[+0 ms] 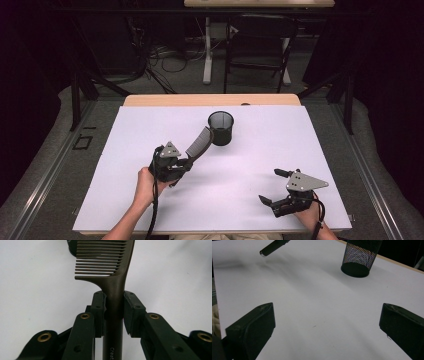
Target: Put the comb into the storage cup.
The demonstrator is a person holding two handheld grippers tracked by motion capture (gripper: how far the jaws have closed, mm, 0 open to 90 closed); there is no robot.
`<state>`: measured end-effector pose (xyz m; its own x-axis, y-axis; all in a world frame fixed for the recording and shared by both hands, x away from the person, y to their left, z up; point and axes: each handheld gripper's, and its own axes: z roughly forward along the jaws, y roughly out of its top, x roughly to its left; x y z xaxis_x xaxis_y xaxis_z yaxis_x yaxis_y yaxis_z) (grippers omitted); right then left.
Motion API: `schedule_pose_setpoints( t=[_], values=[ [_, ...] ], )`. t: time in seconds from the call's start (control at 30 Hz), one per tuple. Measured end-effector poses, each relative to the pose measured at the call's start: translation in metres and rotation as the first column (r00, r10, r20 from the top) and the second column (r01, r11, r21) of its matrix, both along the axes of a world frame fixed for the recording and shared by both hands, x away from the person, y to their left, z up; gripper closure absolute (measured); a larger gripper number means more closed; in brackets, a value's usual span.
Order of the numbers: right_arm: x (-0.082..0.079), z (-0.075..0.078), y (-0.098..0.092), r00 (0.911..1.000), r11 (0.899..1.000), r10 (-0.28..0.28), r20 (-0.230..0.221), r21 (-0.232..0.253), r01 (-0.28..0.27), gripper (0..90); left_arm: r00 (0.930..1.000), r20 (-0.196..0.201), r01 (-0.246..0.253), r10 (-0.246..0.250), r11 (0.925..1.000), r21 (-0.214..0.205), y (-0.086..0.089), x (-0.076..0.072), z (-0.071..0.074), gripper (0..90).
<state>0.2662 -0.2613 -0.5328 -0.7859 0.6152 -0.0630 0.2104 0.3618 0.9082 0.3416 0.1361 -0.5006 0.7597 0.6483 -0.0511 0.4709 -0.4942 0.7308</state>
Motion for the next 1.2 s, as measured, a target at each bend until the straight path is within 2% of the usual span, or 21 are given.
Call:
schedule_pose_setpoints(
  t=[0.5, 0.73, 1.0, 1.2],
  values=[
    [0.001, -0.001, 0.001, 0.9999, 1.0, 0.0, -0.011, 0.001, 0.0, 0.1, 0.9985, 0.037, -0.039, 0.039, 0.999, -0.023, 0.004, 0.004, -0.003, 72.3],
    [0.002, -0.001, 0.001, 0.9999, 1.0, -0.002, -0.013, -0.004, 0.002, 0.1, 0.9945, 0.08, -0.064, 0.068, 0.9968, -0.048, 0.008, 0.007, -0.002, 72.4],
    [0.002, -0.001, 0.001, 0.9999, 1.0, -0.002, -0.014, -0.002, 0.002, 0.2, 0.9918, 0.101, -0.073, 0.079, 0.9957, -0.057, 0.005, 0.01, -0.002, 72.3],
    [0.001, -0.001, 0.0, 0.9999, 1.0, -0.007, -0.015, 0.0, 0.007, 0.1, 0.9874, 0.127, -0.085, 0.095, 0.993, -0.081, 0.004, 0.013, 0.002, 72.3]
  ],
)
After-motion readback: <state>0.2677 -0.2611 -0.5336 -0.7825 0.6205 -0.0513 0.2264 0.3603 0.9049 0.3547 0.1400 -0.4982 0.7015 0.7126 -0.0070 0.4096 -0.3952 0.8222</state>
